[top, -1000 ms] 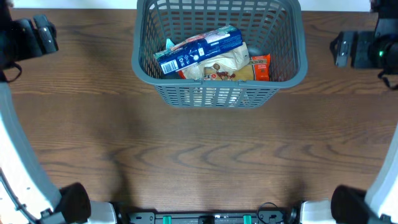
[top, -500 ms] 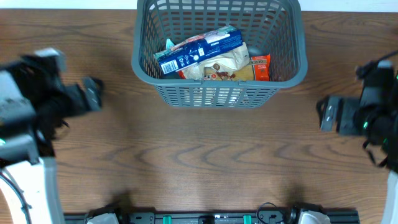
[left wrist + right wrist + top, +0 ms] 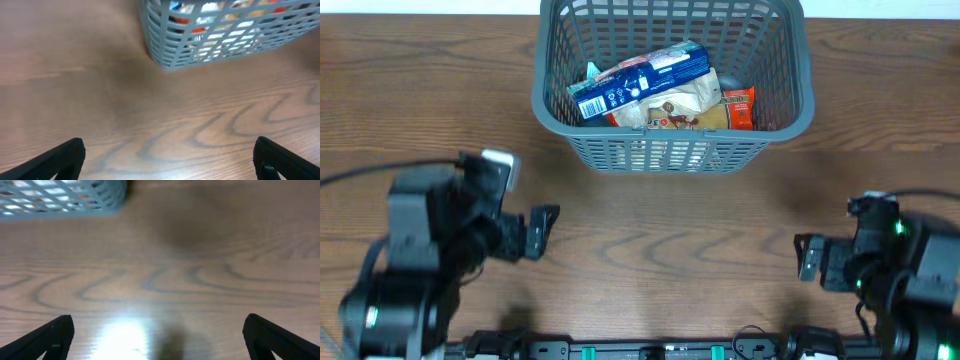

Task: Pack container

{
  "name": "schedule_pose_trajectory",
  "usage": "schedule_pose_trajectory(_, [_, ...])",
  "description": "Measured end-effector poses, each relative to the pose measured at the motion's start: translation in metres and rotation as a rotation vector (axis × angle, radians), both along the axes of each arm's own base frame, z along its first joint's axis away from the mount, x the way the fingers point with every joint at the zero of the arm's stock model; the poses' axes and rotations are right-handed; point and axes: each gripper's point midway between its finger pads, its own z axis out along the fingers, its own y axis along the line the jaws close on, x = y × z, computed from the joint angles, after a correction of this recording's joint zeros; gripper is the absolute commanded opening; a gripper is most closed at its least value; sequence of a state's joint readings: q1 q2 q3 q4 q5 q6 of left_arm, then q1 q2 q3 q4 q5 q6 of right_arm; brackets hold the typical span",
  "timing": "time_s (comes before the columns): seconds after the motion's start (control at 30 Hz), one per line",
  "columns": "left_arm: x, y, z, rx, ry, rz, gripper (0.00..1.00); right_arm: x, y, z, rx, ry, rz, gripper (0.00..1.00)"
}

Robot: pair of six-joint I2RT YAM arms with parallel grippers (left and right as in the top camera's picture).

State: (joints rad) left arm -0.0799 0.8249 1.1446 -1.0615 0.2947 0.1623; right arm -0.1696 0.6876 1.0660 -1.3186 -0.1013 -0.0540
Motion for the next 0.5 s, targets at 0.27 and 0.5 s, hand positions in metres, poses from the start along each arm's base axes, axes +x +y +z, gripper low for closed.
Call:
schedule_pose_trajectory(0.27, [-0.033,0.017,0.039,0.042,-0.232,0.063,0.99,-0.015,0.008,0.057,-0.053,-0.388,0.034,0.99])
schedule_pose_trajectory(0.5, [-0.004,0.026,0.054,0.073,-0.337,0.119,0.99,-0.004,0.008,0.074,-0.118,-0.533,0.078,0.99])
